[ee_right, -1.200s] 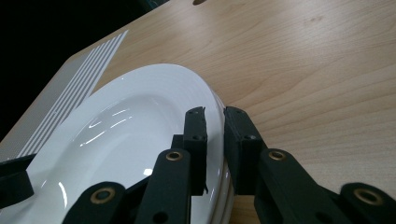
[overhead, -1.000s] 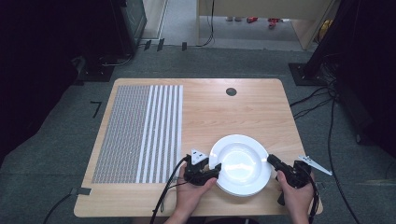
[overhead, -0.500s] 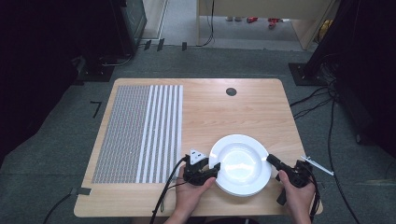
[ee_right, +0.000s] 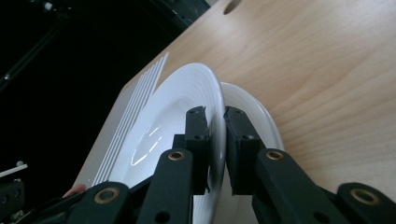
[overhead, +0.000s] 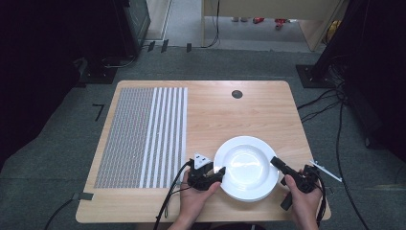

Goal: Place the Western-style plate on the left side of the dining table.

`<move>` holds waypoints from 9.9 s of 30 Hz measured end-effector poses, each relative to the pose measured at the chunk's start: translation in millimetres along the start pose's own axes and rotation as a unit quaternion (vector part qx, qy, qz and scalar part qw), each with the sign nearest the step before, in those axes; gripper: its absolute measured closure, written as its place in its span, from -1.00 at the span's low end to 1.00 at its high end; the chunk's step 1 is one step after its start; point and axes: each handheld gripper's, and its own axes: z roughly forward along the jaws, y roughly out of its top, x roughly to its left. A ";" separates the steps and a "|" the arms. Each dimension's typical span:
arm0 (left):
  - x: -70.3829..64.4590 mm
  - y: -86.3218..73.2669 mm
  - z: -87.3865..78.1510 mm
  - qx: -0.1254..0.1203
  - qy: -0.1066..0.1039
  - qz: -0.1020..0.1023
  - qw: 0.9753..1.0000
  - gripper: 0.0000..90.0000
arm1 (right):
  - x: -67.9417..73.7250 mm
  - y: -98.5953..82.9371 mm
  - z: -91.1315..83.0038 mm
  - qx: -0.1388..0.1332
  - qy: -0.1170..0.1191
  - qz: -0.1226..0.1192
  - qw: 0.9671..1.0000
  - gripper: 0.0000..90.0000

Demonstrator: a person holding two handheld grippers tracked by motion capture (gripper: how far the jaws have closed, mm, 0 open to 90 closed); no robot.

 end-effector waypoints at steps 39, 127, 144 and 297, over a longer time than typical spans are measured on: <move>14.5 -0.7 -11.9 -0.053 -0.049 -0.056 0.996 0.46 | 2.4 -5.9 4.7 -0.028 0.056 -0.035 0.997 0.81; 167.4 41.0 -141.2 -0.120 0.005 -0.159 0.980 0.56 | 159.5 -29.3 154.1 0.021 0.107 -0.048 0.993 0.81; 208.1 49.6 -146.6 -0.124 0.036 -0.179 0.975 0.56 | 179.4 -36.7 199.3 0.043 0.104 -0.052 0.992 0.81; 223.9 -51.9 -182.2 -0.026 0.243 -0.089 0.966 -0.59 | 89.0 22.0 108.3 0.083 0.021 -0.222 0.971 -0.38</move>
